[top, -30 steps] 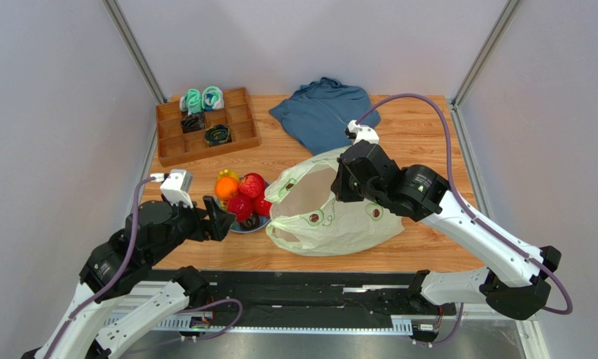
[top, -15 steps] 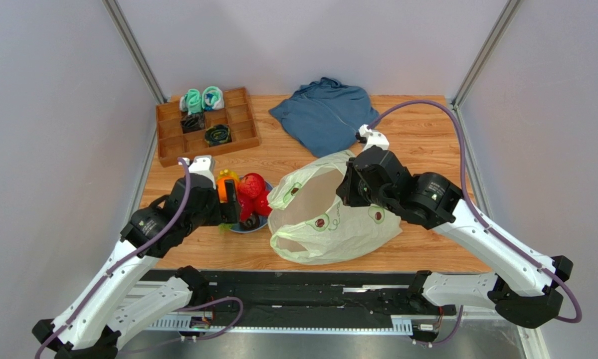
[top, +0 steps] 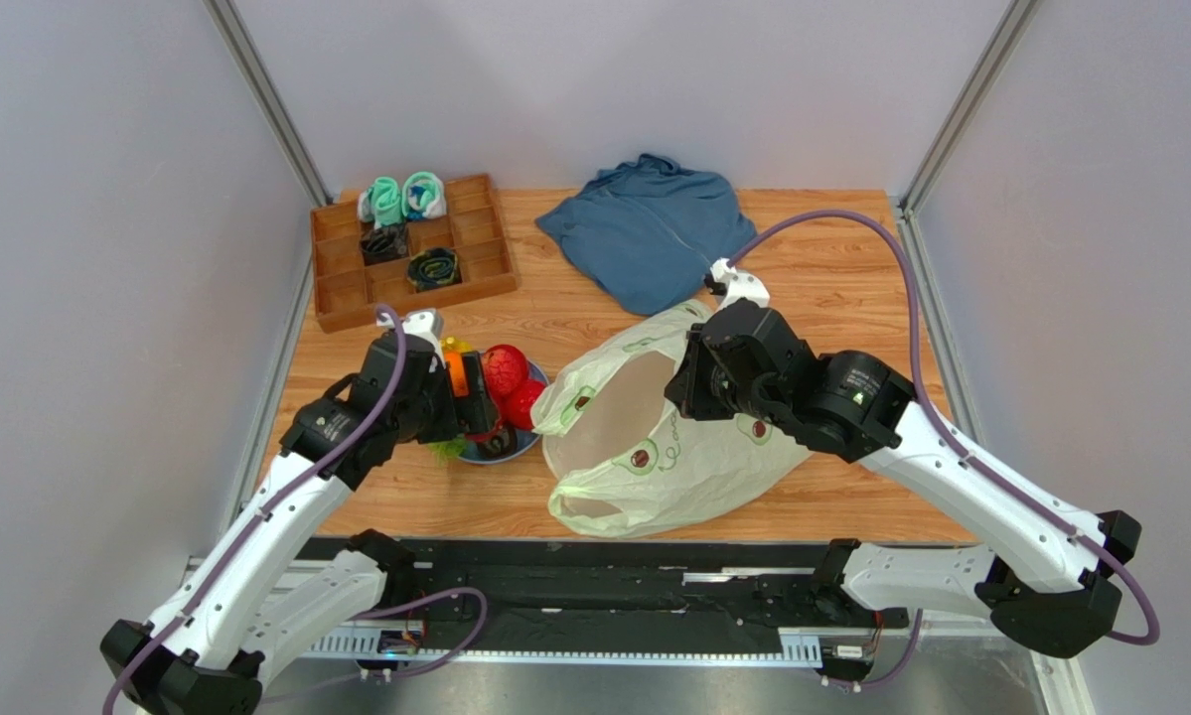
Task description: Place the fruits into the plastic bag
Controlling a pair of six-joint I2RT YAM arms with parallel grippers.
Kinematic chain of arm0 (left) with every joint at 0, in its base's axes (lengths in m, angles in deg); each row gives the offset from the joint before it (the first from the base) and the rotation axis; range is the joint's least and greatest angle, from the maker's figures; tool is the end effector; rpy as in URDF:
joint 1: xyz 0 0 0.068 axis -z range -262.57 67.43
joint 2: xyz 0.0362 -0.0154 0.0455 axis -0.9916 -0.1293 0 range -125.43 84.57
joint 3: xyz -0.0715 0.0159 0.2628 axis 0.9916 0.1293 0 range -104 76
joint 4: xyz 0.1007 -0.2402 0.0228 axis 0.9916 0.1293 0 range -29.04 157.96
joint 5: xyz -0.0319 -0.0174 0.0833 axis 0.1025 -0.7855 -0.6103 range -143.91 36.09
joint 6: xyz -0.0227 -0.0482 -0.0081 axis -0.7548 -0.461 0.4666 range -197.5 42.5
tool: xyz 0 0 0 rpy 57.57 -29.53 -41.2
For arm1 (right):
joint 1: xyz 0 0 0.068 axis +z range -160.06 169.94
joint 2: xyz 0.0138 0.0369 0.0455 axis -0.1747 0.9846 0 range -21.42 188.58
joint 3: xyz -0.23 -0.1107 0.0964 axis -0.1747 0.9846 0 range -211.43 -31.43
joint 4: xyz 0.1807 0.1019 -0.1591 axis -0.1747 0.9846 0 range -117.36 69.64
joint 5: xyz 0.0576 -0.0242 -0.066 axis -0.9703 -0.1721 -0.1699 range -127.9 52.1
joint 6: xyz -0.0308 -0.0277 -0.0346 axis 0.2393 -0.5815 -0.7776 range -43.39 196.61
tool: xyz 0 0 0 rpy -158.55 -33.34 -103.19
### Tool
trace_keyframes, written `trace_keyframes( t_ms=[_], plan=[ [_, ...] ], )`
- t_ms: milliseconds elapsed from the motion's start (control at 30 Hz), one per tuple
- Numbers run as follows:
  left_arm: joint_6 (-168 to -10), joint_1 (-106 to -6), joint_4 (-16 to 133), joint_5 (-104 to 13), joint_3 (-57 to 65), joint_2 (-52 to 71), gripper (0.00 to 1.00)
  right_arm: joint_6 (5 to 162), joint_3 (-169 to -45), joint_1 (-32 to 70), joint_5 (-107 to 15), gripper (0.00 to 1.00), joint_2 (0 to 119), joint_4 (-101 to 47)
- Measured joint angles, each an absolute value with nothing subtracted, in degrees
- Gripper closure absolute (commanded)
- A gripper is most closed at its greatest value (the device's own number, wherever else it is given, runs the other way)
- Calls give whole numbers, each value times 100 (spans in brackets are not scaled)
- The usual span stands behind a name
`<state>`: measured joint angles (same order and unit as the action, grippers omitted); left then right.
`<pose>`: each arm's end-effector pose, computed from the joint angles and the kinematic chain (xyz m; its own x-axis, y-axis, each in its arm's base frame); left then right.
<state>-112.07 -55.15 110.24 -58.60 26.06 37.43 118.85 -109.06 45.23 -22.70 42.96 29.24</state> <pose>0.1411 -0.0700 0.2995 -0.7621 -0.2417 -0.6007 -0.0284 0.9393 -0.3419 0.1269 0.1668 0.3916 -0.7497 0.0570 -0.6593 -0.2441 0.9023 0.3555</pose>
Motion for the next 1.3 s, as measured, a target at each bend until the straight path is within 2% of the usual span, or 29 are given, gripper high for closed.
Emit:
trace_keyframes(
  t_ms=[433, 1300],
  plan=[
    [-11211, -5976, 10514, -5550, 2958, 3341, 1, 11885, -10904, 4523, -2417, 100, 4296, 2760],
    [-11220, -6118, 10049, -5585, 3183, 2854, 2, 11880, -10904, 4523, -2692, 100, 4460, 2524]
  ],
)
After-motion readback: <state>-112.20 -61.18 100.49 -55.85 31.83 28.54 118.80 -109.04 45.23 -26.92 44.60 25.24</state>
